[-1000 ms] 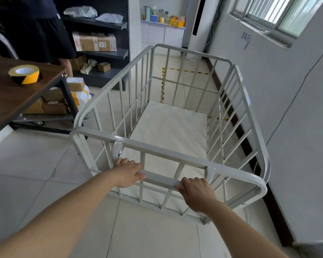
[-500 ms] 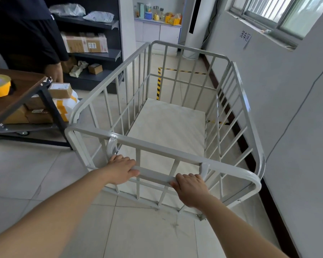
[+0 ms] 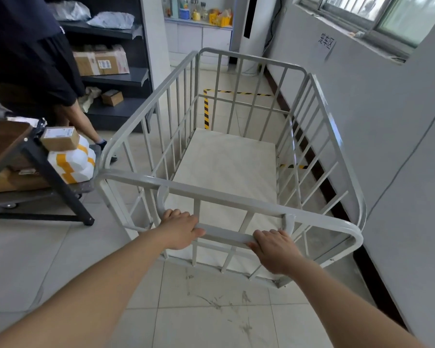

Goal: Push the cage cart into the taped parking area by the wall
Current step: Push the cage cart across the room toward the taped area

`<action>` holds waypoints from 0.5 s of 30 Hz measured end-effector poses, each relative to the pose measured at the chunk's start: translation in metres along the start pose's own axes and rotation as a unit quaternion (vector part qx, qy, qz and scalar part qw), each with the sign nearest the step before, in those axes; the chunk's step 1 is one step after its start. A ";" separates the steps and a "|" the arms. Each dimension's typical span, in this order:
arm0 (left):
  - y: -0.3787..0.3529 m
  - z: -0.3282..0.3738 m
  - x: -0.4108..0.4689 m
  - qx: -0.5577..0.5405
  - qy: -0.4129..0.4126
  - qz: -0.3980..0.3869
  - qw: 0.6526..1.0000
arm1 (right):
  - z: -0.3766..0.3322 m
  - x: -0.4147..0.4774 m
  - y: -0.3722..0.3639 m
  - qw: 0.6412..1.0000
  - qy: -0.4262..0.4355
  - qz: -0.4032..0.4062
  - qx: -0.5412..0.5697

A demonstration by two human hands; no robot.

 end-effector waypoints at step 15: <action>0.071 -0.029 0.117 0.004 -0.010 0.006 1.000 | 0.049 0.125 0.026 0.999 -0.028 -0.013 -0.010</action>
Point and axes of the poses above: each hand's wrist, its own x-axis towards the middle knuckle, its own y-axis out of the back of the hand, z = x × y, the point moved 7 cm from there along x, towards the middle knuckle, and after that the axes turned 1 degree about -z, right-handed, at the moved point
